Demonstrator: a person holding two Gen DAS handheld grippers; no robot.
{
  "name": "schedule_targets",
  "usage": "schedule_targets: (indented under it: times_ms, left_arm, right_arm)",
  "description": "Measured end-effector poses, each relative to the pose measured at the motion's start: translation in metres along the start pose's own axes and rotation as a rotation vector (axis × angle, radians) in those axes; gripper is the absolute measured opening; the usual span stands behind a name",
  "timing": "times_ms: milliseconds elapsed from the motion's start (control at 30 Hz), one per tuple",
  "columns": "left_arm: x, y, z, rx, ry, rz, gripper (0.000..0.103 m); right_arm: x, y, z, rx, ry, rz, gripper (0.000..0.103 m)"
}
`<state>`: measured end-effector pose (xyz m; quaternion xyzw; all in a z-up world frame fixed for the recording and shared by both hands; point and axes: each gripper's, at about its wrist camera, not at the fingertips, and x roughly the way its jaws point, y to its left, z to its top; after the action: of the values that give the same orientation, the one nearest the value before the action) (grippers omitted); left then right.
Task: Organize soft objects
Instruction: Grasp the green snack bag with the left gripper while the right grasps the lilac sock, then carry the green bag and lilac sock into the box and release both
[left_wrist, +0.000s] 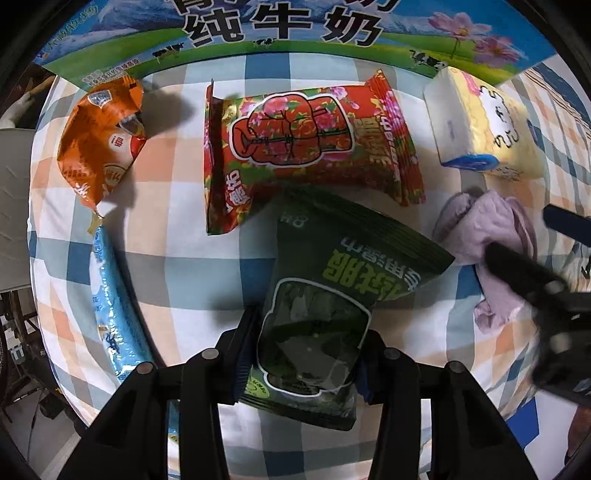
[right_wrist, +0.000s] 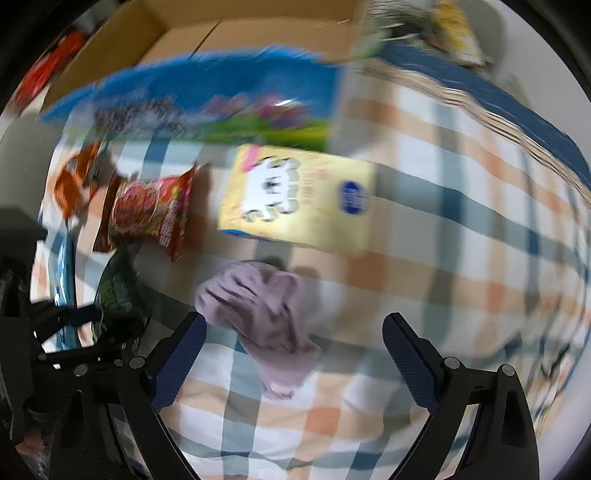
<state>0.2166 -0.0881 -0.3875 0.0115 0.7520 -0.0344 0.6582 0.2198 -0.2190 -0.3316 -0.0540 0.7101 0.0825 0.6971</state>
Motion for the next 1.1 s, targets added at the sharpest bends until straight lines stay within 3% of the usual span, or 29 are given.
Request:
schedule_targets:
  times_ms: [67,167,233,300,400,567,700,833,867,900,1100]
  left_arm:
    - [0.000,0.000,-0.001,-0.002,0.001,-0.002,0.044]
    - [0.005,0.006,-0.002,0.004,-0.004,0.000,0.044]
    - [0.002,0.013,-0.004,0.012,-0.007,0.005,0.044]
    - [0.004,0.011,-0.004,0.015,-0.012,0.010,0.044]
    - [0.003,0.008,-0.004,0.008,-0.020,0.015,0.042]
    - [0.004,0.001,-0.003,0.013,-0.011,0.021,0.043]
    - [0.005,0.000,-0.004,0.012,-0.023,0.015,0.043]
    - [-0.001,-0.002,-0.013,0.000,-0.041,0.025,0.036]
    - [-0.004,-0.003,-0.016,-0.004,-0.046,0.025,0.035]
    - [-0.007,-0.003,-0.020,-0.009,-0.051,0.024,0.035]
    - [-0.043,-0.008,-0.038,-0.049,-0.096,0.001,0.032]
  right_arm:
    - [0.011,0.006,0.004,-0.043,0.032,-0.005,0.091]
    - [0.024,0.012,0.006,-0.072,0.072,0.013,0.079]
    - [0.032,0.011,0.005,-0.065,0.104,0.038,0.070]
    - [0.036,0.009,0.003,-0.049,0.126,0.072,0.050]
    - [0.035,0.000,-0.002,0.022,0.138,0.090,0.046]
    - [0.035,-0.043,-0.021,0.273,0.235,0.249,0.047]
    - [0.025,-0.054,-0.030,0.239,0.201,0.216,0.063]
    - [0.024,-0.053,-0.041,0.187,0.207,0.182,0.063]
    - [0.026,-0.050,-0.046,0.187,0.203,0.175,0.058]
    - [0.027,-0.053,-0.050,0.192,0.203,0.177,0.041]
    - [0.004,-0.067,-0.082,0.231,0.183,0.183,0.038]
